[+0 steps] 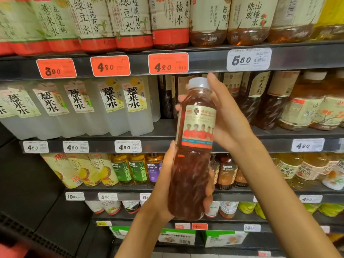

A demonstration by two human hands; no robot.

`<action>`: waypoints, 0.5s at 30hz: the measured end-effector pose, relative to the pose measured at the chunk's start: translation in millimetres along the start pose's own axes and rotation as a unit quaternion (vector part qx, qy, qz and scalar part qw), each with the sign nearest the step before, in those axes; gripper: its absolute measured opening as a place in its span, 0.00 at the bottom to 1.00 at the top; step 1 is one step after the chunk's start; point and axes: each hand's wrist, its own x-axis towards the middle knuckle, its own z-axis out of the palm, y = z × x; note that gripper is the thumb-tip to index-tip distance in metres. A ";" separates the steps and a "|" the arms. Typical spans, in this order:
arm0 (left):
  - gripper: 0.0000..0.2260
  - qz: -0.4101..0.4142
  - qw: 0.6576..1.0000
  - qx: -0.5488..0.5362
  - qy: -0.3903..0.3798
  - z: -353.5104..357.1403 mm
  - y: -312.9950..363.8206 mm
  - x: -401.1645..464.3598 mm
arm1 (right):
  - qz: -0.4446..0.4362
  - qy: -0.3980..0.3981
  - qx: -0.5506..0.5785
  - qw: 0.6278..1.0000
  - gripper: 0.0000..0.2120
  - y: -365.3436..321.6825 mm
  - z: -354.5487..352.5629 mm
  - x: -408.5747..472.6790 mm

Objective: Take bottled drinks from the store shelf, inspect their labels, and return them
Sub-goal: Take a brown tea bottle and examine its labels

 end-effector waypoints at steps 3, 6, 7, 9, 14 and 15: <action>0.33 -0.030 0.998 -0.007 -0.046 -0.2 -3.6 -0.1 | 0.037 -0.059 0.082 0.994 0.22 6.4 1.6 5.3; 0.35 -0.001 0.998 0.050 0.040 -1.9 -1.1 -3.0 | 0.027 -0.057 0.067 0.996 0.20 7.2 2.8 9.1; 0.34 0.022 0.988 0.105 0.107 -2.4 3.8 0.0 | 0.022 -0.042 0.044 0.998 0.20 5.9 2.6 9.2; 0.28 0.063 0.947 0.226 0.219 -3.9 9.3 2.7 | -0.010 0.012 -0.042 0.999 0.19 4.9 1.7 8.8; 0.21 0.152 0.838 0.436 0.291 -2.2 -2.0 3.3 | -0.044 0.113 -0.178 0.976 0.18 14.8 6.5 10.1; 0.22 0.166 0.841 0.414 0.307 -3.3 -3.8 1.4 | -0.031 0.114 -0.179 0.977 0.18 15.7 6.6 11.4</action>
